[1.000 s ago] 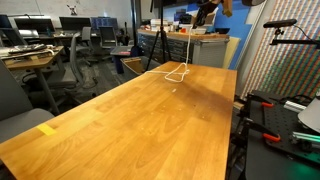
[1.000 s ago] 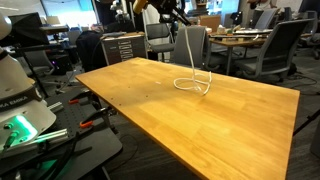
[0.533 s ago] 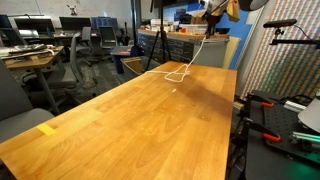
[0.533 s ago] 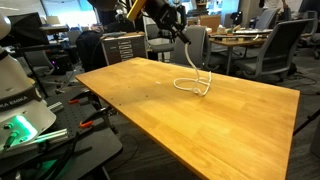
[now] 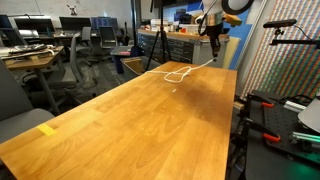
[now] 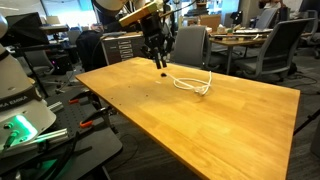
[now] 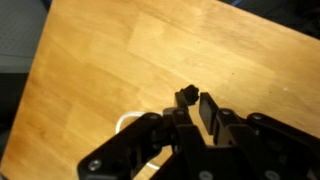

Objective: Make a knot using the object on the table

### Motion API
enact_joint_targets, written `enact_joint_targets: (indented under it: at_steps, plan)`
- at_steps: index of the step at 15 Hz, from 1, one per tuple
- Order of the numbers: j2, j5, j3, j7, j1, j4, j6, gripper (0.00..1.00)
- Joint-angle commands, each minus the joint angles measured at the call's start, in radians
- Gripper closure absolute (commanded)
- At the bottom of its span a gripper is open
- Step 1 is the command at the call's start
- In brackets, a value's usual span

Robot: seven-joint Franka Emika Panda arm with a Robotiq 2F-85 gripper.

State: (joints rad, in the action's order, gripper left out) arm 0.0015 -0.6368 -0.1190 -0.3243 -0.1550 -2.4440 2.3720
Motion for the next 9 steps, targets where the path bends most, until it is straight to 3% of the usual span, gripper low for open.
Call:
enact_joint_targets:
  at_steps: [1, 3, 5, 6, 7, 8, 9]
  plan:
    - [0.081, 0.193, 0.018, -0.095, 0.033, 0.125, -0.228, 0.45]
    - [0.143, 0.248, 0.029, -0.116, 0.043, 0.201, -0.336, 0.3]
    - [0.21, 0.248, 0.042, -0.091, 0.051, 0.261, -0.238, 0.15]
    - [0.254, 0.153, 0.043, -0.045, 0.062, 0.299, -0.143, 0.08]
    - [0.297, 0.13, 0.044, -0.039, 0.067, 0.348, -0.103, 0.01]
    - [0.201, 0.178, 0.042, -0.067, 0.056, 0.242, -0.156, 0.18]
    - [0.239, 0.161, 0.044, -0.058, 0.062, 0.278, -0.124, 0.09]
